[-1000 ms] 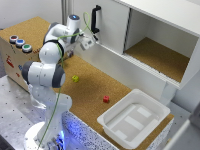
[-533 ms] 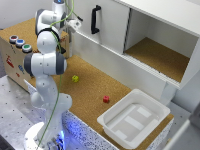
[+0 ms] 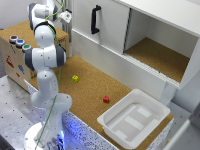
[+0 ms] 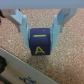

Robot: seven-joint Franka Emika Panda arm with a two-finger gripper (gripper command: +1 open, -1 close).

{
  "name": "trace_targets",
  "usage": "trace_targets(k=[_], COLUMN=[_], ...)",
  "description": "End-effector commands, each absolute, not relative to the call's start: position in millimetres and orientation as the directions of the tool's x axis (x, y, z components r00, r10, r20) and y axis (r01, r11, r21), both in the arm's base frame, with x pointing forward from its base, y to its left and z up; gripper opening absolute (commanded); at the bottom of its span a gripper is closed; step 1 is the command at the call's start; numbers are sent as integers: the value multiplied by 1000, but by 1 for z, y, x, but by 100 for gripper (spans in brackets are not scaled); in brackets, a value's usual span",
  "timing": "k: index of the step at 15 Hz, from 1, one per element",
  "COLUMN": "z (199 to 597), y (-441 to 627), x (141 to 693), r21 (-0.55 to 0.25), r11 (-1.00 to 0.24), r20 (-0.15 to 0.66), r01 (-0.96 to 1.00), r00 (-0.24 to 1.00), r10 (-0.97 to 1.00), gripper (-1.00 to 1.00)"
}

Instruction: Place the purple block on top of the drawer

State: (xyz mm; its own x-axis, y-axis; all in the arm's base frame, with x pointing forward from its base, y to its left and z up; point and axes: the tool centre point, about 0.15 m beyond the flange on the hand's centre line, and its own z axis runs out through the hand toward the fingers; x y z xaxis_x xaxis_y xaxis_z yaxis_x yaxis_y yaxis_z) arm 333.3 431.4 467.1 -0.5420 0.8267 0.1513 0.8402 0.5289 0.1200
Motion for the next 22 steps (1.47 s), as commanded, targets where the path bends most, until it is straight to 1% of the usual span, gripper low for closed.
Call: trace_targets(k=[1,2,4,5,6,8,22], z=[454,451,446,443,441,444,444], y=[466,471,480,483,483,476,476], x=[369,368,363,363,361,357,357], r21=[-75,-92,-104,-117,-113,-92,-92], r11=[529,530,521,499,465,423,423], r20=[249,263,268,272,258,251,251], r01=[845,843,847,859,878,901,901], r00=[-498,-492,-481,-456,-426,-391,-391], r10=[831,830,835,848,867,886,886], gripper=[-100,-100,-100,-100,100,100,100])
